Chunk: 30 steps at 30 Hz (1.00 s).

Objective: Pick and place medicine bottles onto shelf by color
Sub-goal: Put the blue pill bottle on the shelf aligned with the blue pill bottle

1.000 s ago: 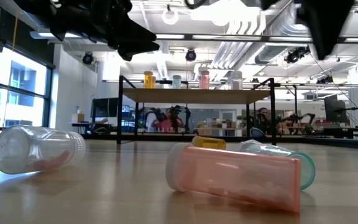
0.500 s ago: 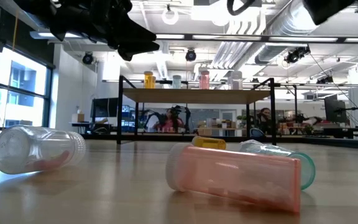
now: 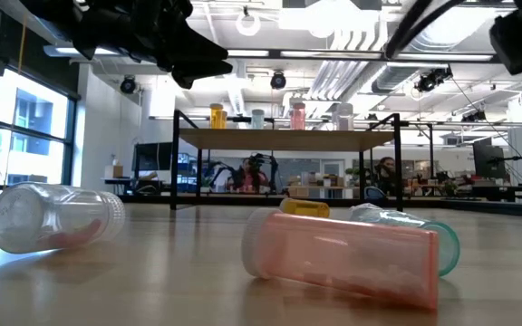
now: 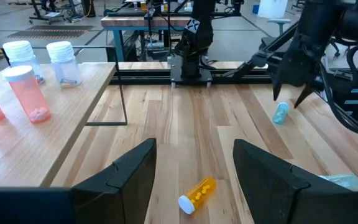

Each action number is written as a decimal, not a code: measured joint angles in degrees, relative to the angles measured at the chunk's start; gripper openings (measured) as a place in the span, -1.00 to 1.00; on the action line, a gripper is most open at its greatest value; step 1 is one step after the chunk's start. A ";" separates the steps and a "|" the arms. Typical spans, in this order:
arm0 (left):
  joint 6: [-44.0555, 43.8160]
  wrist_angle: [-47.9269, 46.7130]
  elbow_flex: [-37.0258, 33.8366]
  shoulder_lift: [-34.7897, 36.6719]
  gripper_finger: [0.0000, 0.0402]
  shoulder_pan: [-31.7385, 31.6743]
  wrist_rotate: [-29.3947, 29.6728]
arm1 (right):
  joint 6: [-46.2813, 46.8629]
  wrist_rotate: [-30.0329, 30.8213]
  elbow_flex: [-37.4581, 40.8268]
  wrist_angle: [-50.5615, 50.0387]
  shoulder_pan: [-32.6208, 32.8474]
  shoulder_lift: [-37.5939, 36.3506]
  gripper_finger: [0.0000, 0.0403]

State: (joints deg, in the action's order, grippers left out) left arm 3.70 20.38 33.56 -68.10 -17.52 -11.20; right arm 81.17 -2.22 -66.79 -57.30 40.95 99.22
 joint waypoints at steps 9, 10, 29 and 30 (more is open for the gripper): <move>0.00 0.02 0.00 0.00 0.01 -0.02 -0.01 | 0.00 -1.39 5.37 6.41 -0.09 0.42 -0.04; -0.02 0.02 0.00 0.00 0.01 -0.02 -0.01 | 0.00 -1.95 6.20 7.08 -0.07 0.43 -0.04; 0.00 0.02 0.00 -0.02 0.01 -0.02 -0.01 | -0.17 -8.73 11.52 15.22 -1.69 0.46 -0.32; 0.00 0.02 0.00 -0.02 0.01 -0.02 -0.01 | -0.21 -9.11 11.52 15.26 -1.69 0.46 -0.35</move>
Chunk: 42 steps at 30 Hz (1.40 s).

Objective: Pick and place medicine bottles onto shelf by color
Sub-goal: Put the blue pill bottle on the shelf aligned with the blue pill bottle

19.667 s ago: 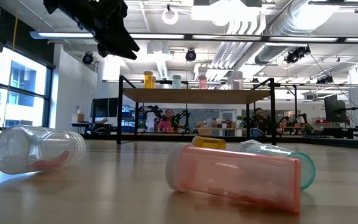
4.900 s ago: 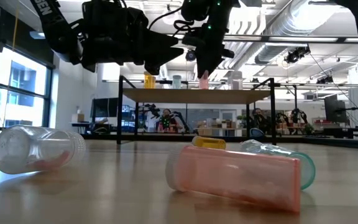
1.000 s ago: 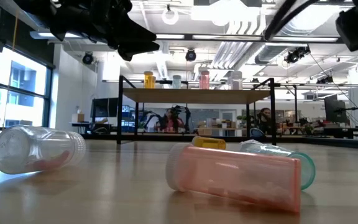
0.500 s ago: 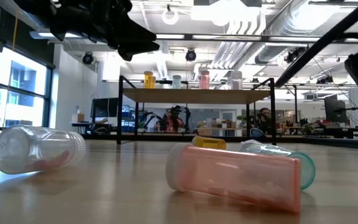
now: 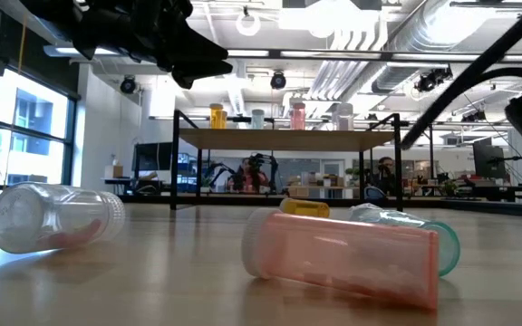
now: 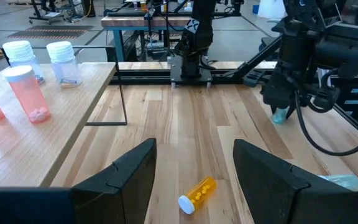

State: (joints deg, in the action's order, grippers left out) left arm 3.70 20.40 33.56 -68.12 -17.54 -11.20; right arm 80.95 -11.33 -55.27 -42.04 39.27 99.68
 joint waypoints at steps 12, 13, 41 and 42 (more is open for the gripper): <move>-0.46 -0.02 0.00 0.00 0.01 0.02 -0.13 | -6.39 0.13 -0.15 0.79 -1.54 0.01 -0.66; -0.46 -0.02 0.00 0.00 0.01 0.00 -0.13 | -7.32 0.50 -0.17 1.15 -1.97 0.00 -0.66; -9.90 -3.06 0.00 0.00 0.01 0.02 -7.69 | -71.98 26.10 -21.19 6.67 -17.71 0.09 -0.65; -10.63 -3.06 0.00 0.00 0.01 0.02 -7.69 | -75.17 29.18 -22.33 5.47 -17.88 0.09 -0.65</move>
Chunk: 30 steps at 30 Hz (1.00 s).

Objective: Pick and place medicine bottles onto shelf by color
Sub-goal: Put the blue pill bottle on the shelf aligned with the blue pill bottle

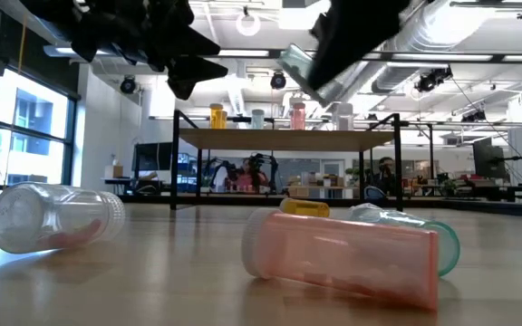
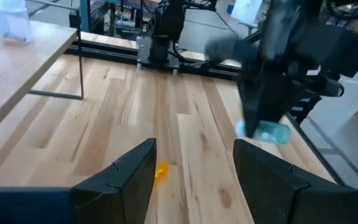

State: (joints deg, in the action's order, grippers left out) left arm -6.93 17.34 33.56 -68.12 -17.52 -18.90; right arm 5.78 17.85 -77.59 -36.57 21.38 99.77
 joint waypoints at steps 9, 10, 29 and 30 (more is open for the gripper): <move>-6.83 -0.02 0.00 0.00 0.01 0.04 -0.02 | -35.96 24.87 -4.62 1.05 0.10 -0.02 -0.65; -7.50 -0.02 0.00 0.00 0.01 0.04 -0.02 | -39.00 27.62 -4.62 1.26 0.19 -0.02 -0.65; -12.84 4.79 3.15 -0.42 0.01 1.46 -2.84 | -71.75 52.21 -4.62 3.81 0.31 -0.02 -0.65; -13.57 5.03 4.13 -1.19 0.01 1.25 -4.34 | -72.76 52.21 -4.62 4.80 0.29 -0.02 -0.65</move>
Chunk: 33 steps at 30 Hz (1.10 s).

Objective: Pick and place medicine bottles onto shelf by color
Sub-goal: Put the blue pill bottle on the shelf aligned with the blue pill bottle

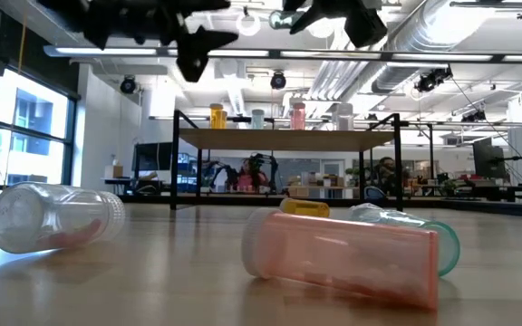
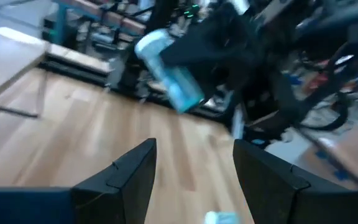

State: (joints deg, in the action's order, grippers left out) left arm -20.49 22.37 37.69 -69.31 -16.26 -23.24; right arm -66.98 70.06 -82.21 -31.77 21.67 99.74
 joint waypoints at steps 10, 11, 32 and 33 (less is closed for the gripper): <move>-6.82 -0.90 11.18 -10.09 0.01 -0.34 -11.64 | -5.20 0.84 0.04 4.57 0.16 -0.13 -0.65; -7.40 -1.41 12.00 -10.74 0.01 -0.38 -11.97 | -5.40 1.18 0.04 4.46 0.30 -0.20 -0.65; -14.83 -4.23 13.92 -11.90 0.01 -3.33 -8.21 | -9.10 -0.22 0.11 6.86 0.72 -0.09 -0.65; -15.21 -4.32 13.92 -11.90 0.01 -3.33 -8.21 | -9.49 -0.22 0.11 7.00 0.24 -0.09 -0.65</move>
State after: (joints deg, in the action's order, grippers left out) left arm -35.71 18.05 51.62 -81.21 -19.59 -31.44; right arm -76.47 69.84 -82.11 -24.77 21.91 99.66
